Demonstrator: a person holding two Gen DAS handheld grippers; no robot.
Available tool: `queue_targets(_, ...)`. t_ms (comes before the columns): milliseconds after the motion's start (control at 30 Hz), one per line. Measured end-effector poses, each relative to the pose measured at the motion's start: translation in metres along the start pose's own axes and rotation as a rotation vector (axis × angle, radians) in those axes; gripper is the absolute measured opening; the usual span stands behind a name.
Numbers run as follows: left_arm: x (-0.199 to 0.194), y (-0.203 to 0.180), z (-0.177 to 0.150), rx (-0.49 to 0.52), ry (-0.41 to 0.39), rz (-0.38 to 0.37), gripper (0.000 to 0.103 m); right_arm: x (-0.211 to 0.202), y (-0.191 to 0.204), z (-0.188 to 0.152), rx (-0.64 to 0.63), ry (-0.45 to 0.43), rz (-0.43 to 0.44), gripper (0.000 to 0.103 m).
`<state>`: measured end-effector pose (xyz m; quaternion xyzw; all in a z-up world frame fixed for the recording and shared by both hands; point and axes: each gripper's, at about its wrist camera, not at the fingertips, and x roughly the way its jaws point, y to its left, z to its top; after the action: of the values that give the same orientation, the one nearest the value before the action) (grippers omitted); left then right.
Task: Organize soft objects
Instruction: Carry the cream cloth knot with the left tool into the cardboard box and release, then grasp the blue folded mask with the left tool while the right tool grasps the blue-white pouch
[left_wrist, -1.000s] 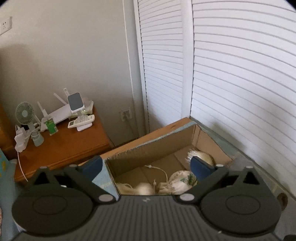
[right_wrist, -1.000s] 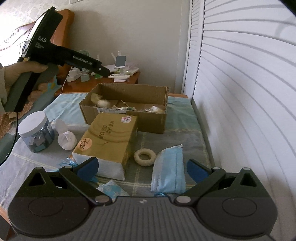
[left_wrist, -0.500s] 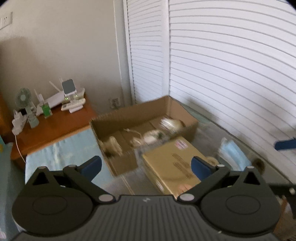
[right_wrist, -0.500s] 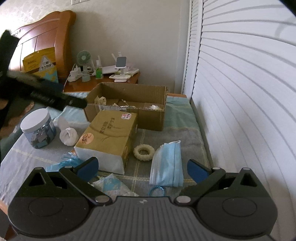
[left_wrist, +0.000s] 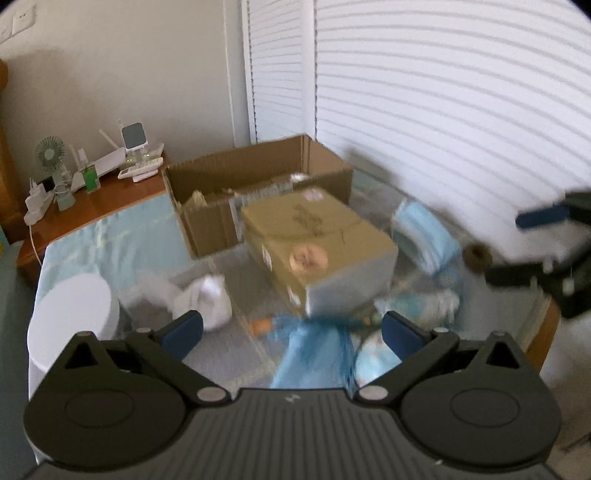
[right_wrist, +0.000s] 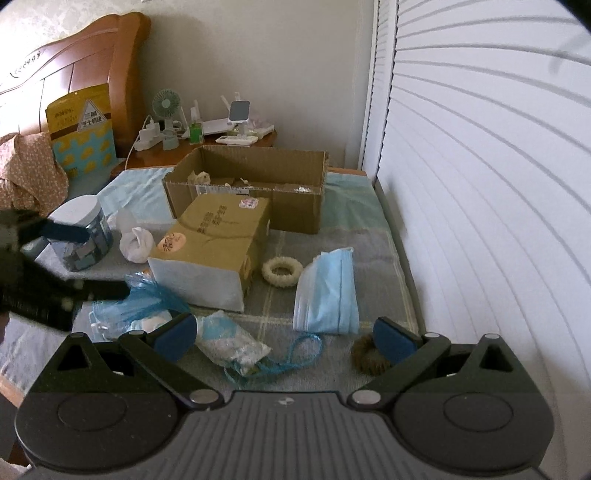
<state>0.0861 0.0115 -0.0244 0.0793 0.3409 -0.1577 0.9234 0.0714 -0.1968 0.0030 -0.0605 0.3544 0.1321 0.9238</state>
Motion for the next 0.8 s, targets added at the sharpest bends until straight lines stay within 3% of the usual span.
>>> queue_targets(133, 0.004, -0.006, -0.018, 0.028, 0.045, -0.001, 0.102, 0.001, 0.000, -0.005, 0.005, 0.012, 0.003, 0.103)
queue_targets(533, 0.014, 0.004, -0.044, -0.065, 0.105, -0.023, 0.102, 0.027, 0.006, -0.017, -0.017, 0.093, 0.019, 0.103)
queue_targets(800, 0.022, 0.006, -0.054, -0.064, 0.141, -0.033, 0.102, 0.052, 0.013, -0.012, -0.040, 0.140, 0.063, 0.087)
